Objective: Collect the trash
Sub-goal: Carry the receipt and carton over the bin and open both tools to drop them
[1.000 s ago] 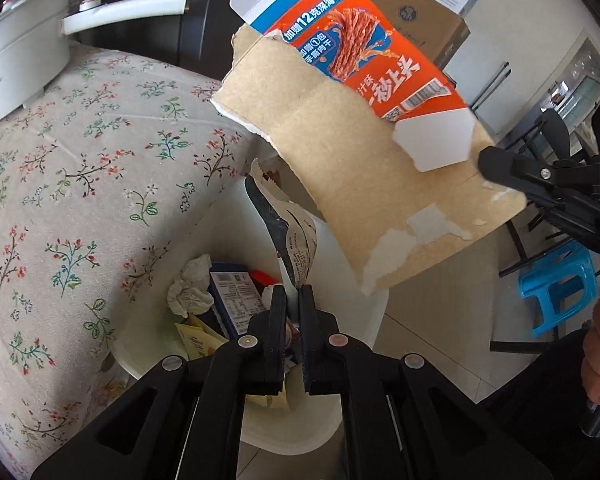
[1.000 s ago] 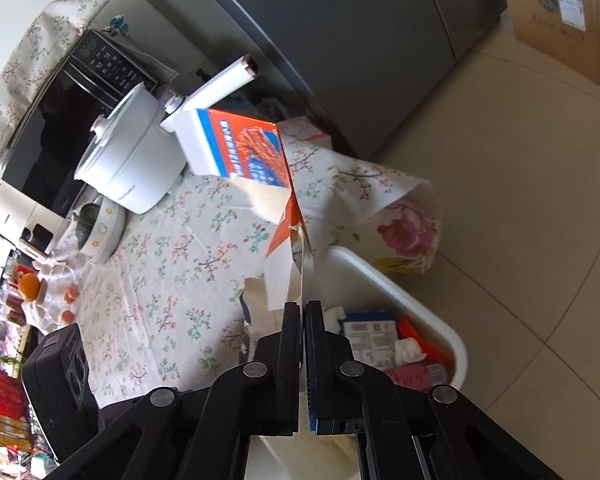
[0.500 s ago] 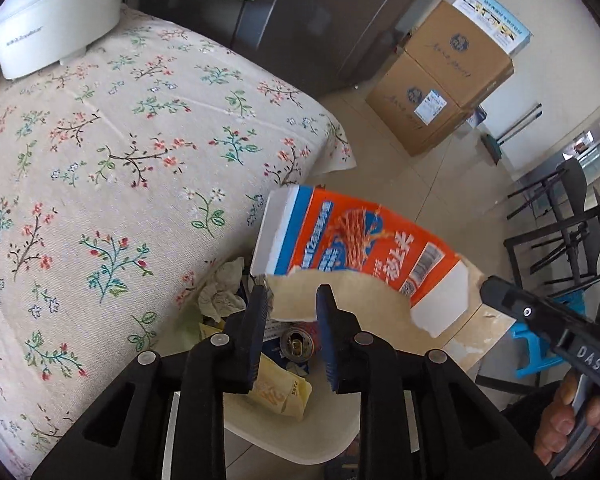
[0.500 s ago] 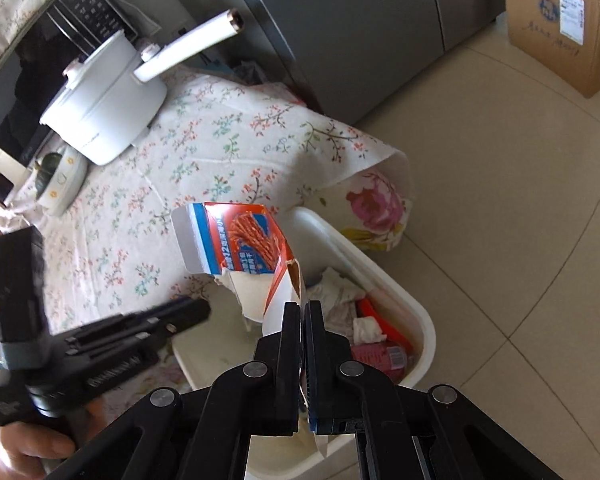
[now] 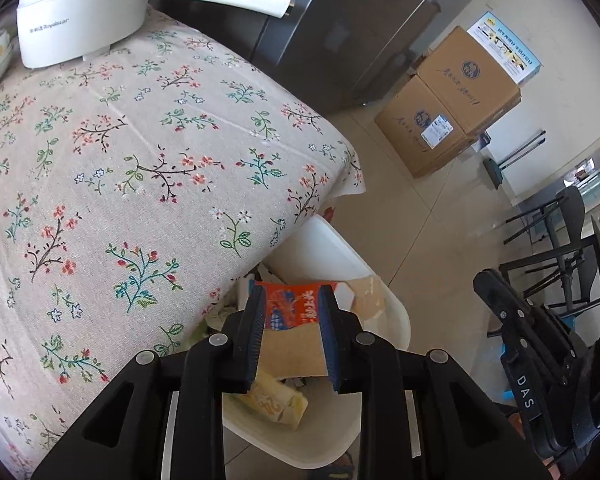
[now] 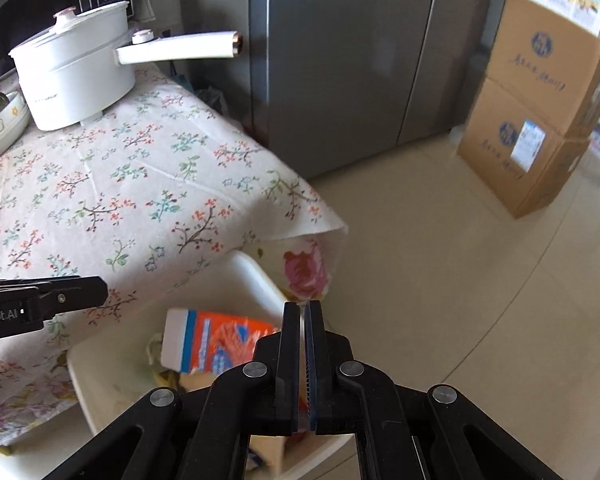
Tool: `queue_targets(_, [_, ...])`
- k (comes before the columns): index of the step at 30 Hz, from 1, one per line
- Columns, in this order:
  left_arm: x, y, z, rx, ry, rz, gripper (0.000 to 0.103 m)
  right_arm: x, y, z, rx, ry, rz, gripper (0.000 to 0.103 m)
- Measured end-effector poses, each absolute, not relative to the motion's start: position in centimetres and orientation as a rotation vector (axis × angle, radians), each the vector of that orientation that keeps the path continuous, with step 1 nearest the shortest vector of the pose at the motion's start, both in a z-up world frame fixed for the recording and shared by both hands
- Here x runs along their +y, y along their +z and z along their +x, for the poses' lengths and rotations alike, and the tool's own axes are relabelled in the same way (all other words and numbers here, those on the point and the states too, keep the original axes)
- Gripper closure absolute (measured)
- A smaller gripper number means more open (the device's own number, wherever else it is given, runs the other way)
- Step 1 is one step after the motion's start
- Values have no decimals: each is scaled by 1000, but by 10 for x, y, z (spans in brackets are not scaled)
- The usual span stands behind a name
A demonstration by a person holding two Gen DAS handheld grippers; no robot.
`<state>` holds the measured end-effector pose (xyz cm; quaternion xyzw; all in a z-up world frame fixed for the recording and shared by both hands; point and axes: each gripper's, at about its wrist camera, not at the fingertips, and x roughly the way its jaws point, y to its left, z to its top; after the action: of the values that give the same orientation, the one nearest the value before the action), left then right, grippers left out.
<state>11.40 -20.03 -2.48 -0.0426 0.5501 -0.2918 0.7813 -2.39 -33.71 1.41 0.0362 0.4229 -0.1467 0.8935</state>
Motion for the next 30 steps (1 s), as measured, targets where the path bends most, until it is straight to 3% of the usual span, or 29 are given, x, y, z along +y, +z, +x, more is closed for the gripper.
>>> queue_targets(2, [-199,-24,114,1186,-628,-90,75,-330,12,-23,855,-296,45,100])
queue_targets(18, [-194,-17,110,1200,-634,-112,75,-337,-60,-1,1215,-125,235,96])
queue_targets(23, [-194,-14,105,1177,-632,-74,74,-336,-103,11,1311,-135,183,77])
queue_targets(30, [-183,-5,101,1149,-620,-68,74,-325,-166,32,1502,-128,122,75])
